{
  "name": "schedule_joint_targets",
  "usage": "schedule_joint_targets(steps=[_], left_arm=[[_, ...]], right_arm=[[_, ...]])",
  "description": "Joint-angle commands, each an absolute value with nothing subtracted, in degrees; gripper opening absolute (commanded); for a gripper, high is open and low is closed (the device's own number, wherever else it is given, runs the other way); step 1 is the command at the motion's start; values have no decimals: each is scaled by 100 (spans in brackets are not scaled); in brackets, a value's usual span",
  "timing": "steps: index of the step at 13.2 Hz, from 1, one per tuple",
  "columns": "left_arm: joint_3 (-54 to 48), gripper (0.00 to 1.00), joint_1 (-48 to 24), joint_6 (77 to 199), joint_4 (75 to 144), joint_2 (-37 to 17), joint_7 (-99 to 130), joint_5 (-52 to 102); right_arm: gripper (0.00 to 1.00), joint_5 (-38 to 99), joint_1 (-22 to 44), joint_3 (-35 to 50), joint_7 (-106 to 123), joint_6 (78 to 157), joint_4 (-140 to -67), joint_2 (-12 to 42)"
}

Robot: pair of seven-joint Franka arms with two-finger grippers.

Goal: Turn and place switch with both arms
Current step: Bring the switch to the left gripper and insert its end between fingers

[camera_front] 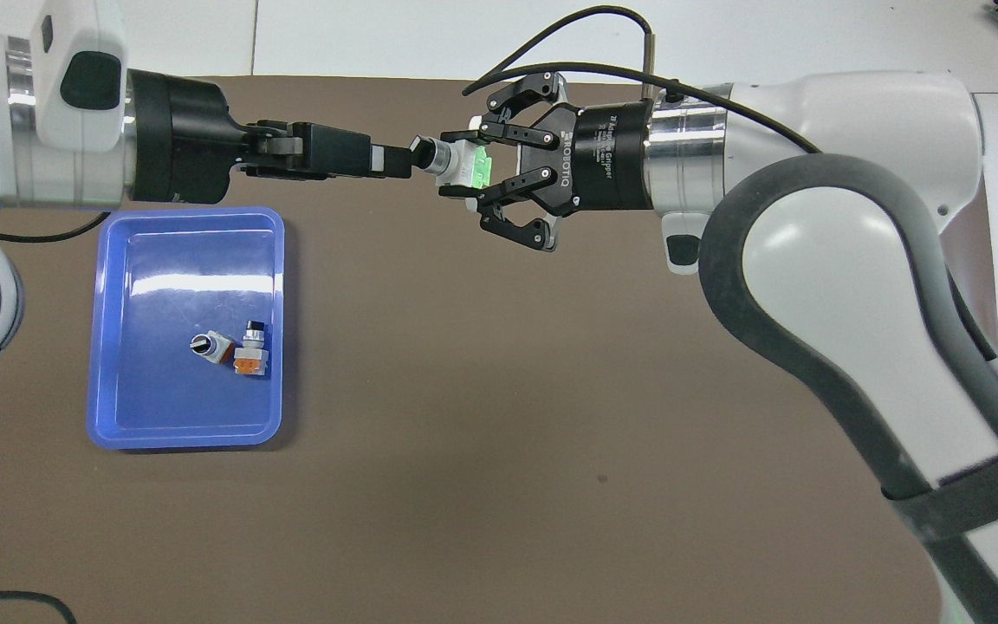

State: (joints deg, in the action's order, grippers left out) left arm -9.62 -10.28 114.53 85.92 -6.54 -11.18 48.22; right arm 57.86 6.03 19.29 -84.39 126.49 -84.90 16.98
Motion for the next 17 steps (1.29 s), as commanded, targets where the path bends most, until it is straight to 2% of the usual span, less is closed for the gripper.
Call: schedule_joint_targets(steps=[1, 9, 17], left_arm=[[-932, 37, -1213, 11706, 8481, -738, -1134, 4702], [-932, 36, -1239, 12085, 8490, -756, -1116, 4702], [-853, 35, -1134, 11268, 8517, -686, -1186, 4493]], right_arm=[[0, 5696, 580, 1969, -8420, 12639, -8561, 1652], [0, 5502, 694, 1969, -8402, 12656, -8552, 1652], [0, 5502, 686, 1960, -8402, 12665, -8561, 1608]])
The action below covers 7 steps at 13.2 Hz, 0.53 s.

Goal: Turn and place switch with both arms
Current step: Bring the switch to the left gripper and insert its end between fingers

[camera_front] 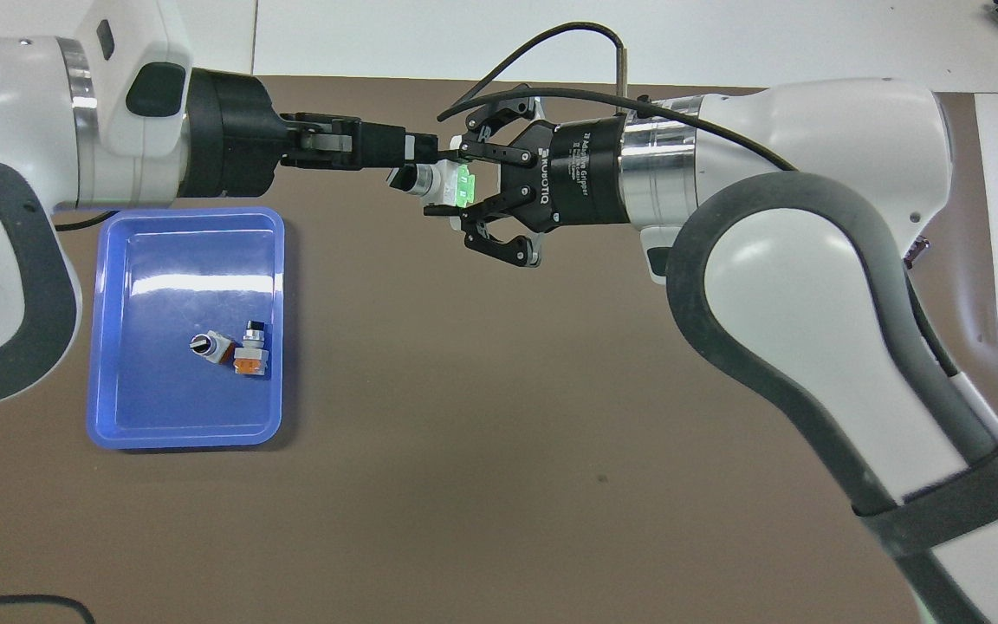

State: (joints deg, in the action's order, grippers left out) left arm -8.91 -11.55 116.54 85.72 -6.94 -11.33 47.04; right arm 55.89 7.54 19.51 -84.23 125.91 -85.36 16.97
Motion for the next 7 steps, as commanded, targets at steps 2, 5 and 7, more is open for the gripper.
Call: schedule_joint_targets(steps=[2, 5, 7], left_arm=[[-844, 35, -1143, 11197, 8525, -686, -1230, 4298], [-817, 35, -1125, 11180, 8508, -694, -1230, 4149], [-826, 36, -1037, 11180, 8482, -721, -1222, 4061]], right_arm=[[0, 5511, 686, 1960, -8402, 12674, -8561, 1608], [0, 5502, 686, 1960, -8402, 12674, -8561, 1608], [0, 5511, 686, 1960, -8411, 12683, -8561, 1608]])
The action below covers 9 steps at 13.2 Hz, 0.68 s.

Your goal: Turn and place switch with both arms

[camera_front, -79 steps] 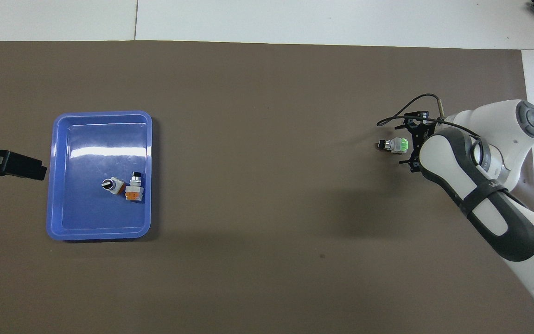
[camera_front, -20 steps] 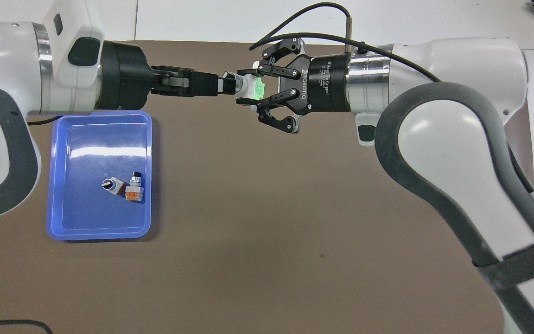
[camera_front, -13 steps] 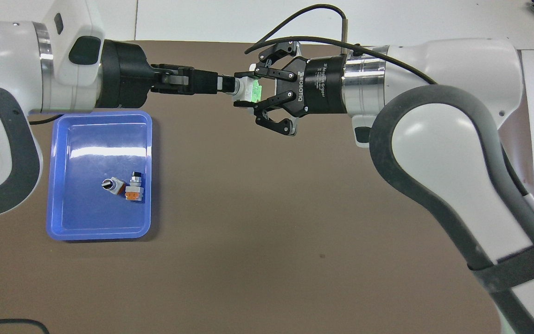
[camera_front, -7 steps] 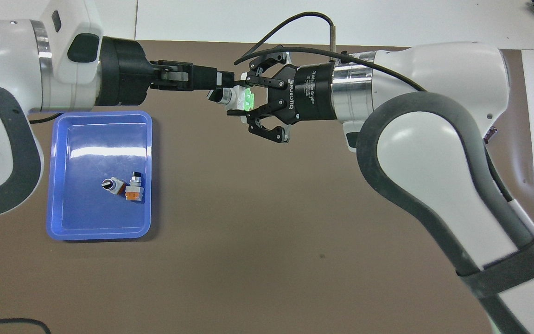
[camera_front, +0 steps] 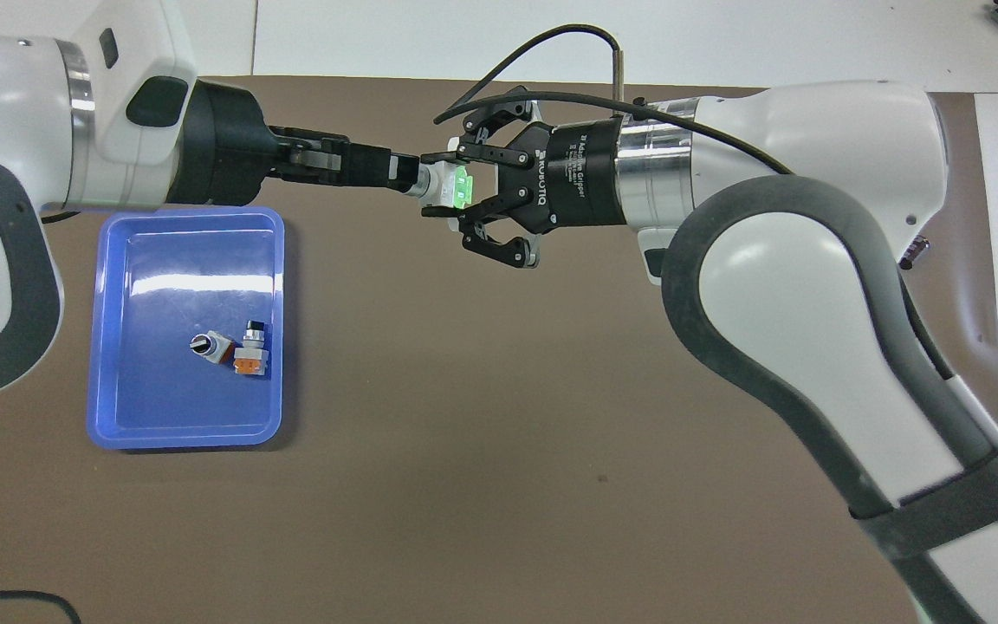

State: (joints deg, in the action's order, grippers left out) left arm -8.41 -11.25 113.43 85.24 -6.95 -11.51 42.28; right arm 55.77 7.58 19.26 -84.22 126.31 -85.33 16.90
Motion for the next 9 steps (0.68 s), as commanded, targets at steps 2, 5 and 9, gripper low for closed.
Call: schedule_joint_targets(steps=[2, 5, 9], left_arm=[[-826, 36, -1046, 11092, 8490, -703, -1230, 4052], [-835, 35, -1090, 11206, 8490, -712, -1230, 4025], [-844, 0, -1116, 11109, 8534, -677, -1195, 4025]], right_arm=[[0, 5511, 686, 1960, -8411, 12683, -8561, 1608], [0, 5502, 686, 1969, -8411, 12691, -8561, 1608], [0, 5502, 686, 1960, -8411, 12691, -8561, 1608]])
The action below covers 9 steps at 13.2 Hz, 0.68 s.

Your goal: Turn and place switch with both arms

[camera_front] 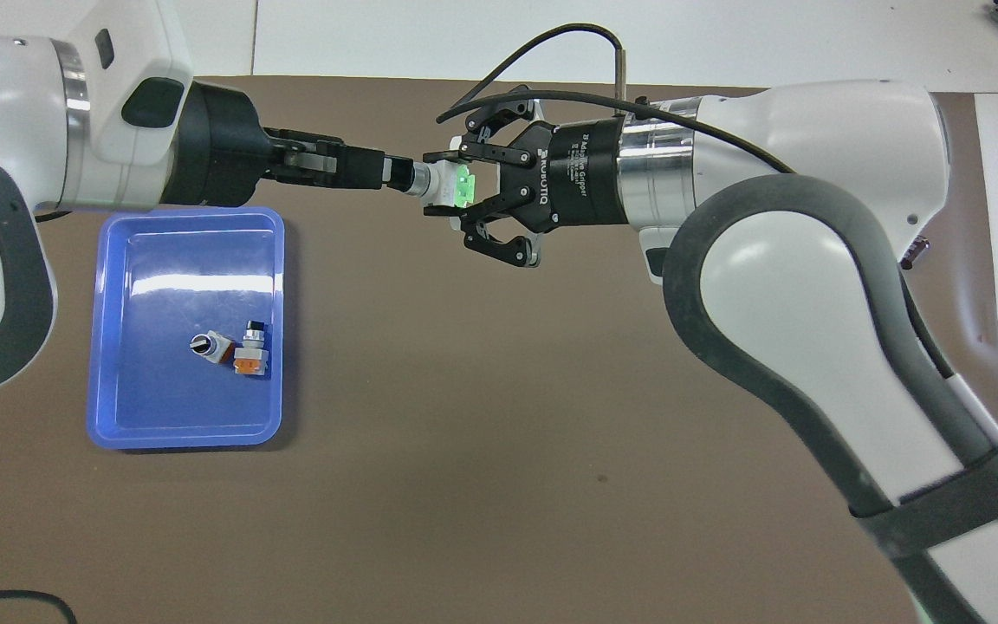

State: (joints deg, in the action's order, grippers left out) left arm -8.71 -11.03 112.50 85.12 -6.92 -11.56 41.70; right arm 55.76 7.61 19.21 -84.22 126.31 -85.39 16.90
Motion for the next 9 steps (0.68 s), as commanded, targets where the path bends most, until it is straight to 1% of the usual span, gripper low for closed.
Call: schedule_joint_targets(steps=[1, 5, 9], left_arm=[[-844, 0, -1125, 11101, 8578, -651, -1178, 4025], [-844, 0, -1055, 10890, 8552, -633, -924, 4043], [-853, 0, -1107, 10890, 8578, -519, 813, 4034]], right_arm=[[0, 5502, 686, 1960, -8411, 12691, -8561, 1608], [0, 5502, 686, 1969, -8411, 12691, -8561, 1608], [0, 5502, 686, 1969, -8411, 12691, -8561, 1608]])
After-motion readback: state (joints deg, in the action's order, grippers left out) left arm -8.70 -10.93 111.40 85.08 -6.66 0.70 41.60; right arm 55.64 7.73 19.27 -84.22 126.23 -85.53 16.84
